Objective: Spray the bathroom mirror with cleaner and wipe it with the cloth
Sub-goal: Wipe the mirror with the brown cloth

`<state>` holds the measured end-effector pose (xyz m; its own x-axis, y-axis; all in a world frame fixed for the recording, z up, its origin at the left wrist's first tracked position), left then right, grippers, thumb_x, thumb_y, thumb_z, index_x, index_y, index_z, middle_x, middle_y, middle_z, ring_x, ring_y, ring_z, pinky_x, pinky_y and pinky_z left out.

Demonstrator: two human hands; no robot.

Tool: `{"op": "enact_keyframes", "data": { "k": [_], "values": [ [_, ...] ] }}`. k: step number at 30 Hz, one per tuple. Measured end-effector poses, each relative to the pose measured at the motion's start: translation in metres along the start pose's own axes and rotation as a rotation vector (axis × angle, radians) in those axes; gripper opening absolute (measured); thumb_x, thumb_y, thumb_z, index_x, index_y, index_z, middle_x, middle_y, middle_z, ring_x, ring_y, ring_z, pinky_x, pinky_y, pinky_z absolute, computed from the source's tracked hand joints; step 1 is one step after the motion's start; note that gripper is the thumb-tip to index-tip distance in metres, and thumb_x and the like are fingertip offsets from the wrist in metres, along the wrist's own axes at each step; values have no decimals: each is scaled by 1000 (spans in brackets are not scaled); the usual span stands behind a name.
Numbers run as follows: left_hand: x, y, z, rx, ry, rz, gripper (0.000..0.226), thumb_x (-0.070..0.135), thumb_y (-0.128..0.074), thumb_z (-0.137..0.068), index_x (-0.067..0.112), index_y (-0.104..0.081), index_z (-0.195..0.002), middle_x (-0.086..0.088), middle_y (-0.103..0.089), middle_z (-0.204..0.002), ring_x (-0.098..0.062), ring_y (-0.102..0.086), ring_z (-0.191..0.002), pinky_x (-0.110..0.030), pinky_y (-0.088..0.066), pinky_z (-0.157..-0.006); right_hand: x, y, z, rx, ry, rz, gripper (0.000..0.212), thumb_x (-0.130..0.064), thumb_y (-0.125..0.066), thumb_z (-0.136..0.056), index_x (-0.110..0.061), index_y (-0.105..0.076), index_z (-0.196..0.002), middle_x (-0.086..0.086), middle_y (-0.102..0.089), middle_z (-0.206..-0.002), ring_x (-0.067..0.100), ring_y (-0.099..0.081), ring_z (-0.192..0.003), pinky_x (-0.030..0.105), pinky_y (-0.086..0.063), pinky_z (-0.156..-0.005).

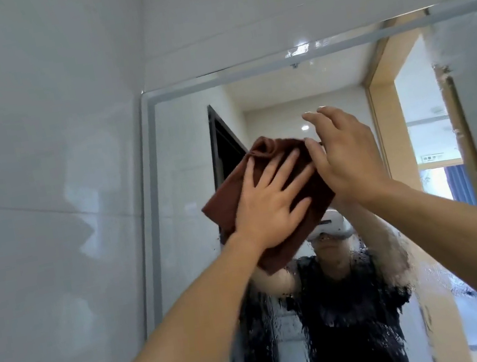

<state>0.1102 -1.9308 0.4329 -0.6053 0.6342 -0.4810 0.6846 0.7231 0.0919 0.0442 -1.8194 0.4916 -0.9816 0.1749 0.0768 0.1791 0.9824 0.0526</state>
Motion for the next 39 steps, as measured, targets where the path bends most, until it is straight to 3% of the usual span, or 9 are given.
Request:
{"op": "enact_keyframes", "data": {
  "k": [3,9,13,19,21,26,30,34,39],
  "values": [
    [-49,-3,40,-29,-69,-84,60,49,-40,-99,37,-29,-156,0,-25,-165,-25,-30,-150,-61,-16,-119,5,4,6,-1,-13,66,41,-29,-50,-101,-20,-53,-141,7,-51,-147,29,-49,-134,45,-39,-109],
    [-148,-10,138,65,992,16,57,46,-33,-100,28,-33,-155,-6,-27,-164,-28,-26,-151,-66,-19,-116,19,23,28,-121,18,95,46,-27,-50,-101,-22,-47,-146,6,-46,-153,26,-41,-141,42,-33,-115],
    [-100,-13,120,75,1284,174,60,49,-27,-100,30,-27,-157,-5,-17,-167,-26,-14,-154,-68,-11,-117,31,39,42,-165,30,60,46,-22,-49,-103,-19,-46,-148,6,-45,-154,27,-44,-139,41,-35,-112],
    [12,-4,35,28,895,481,55,28,-34,-104,31,-24,-158,5,-10,-169,-14,-7,-155,-52,3,-123,-6,7,75,-275,44,-229,41,-10,-45,-103,-10,-51,-143,6,-59,-137,22,-58,-120,27,-44,-98],
    [14,4,24,1,850,689,57,13,-35,-103,27,-27,-157,8,-12,-168,-9,-8,-154,-45,5,-126,-22,-13,92,-297,-2,-280,42,-8,-44,-103,-6,-52,-144,10,-58,-140,23,-55,-128,29,-40,-108],
    [-21,24,44,-69,704,991,58,-5,-38,-95,21,-51,-145,5,-38,-159,-7,-30,-147,-28,-18,-124,-61,-52,104,-129,58,-90,51,-17,-44,-99,5,-49,-144,21,-47,-151,33,-41,-143,38,-24,-123],
    [-61,33,67,-101,798,1254,53,-10,-38,-90,12,-67,-128,-2,-65,-134,-9,-56,-128,-34,-38,-117,-78,-79,98,-127,-8,113,68,-37,-50,-98,-9,-30,-157,15,-31,-163,32,-28,-150,46,-20,-123],
    [-101,63,103,69,752,813,35,11,-42,-91,15,-73,-107,4,-74,-106,-10,-66,-102,-33,-53,-96,-117,-116,106,-213,108,222,74,-53,-39,-100,-17,-19,-161,8,-19,-168,30,-17,-155,51,-12,-126],
    [-142,89,126,185,678,489,25,18,-42,-96,17,-65,-106,4,-64,-106,-13,-57,-100,-35,-49,-88,-222,-174,139,-320,318,31,67,-53,-43,-97,-19,-38,-155,9,-38,-160,31,-22,-154,53,-13,-124]
  ]
}}
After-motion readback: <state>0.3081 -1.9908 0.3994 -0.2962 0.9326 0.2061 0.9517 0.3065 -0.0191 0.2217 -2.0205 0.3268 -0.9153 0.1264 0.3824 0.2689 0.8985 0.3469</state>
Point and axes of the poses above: each hand's wrist, its own z-axis away from the middle knuckle, its own y-axis out of the back of the hand, x = y × z, the point moved 9 cm from there along -z, towards the middle knuckle
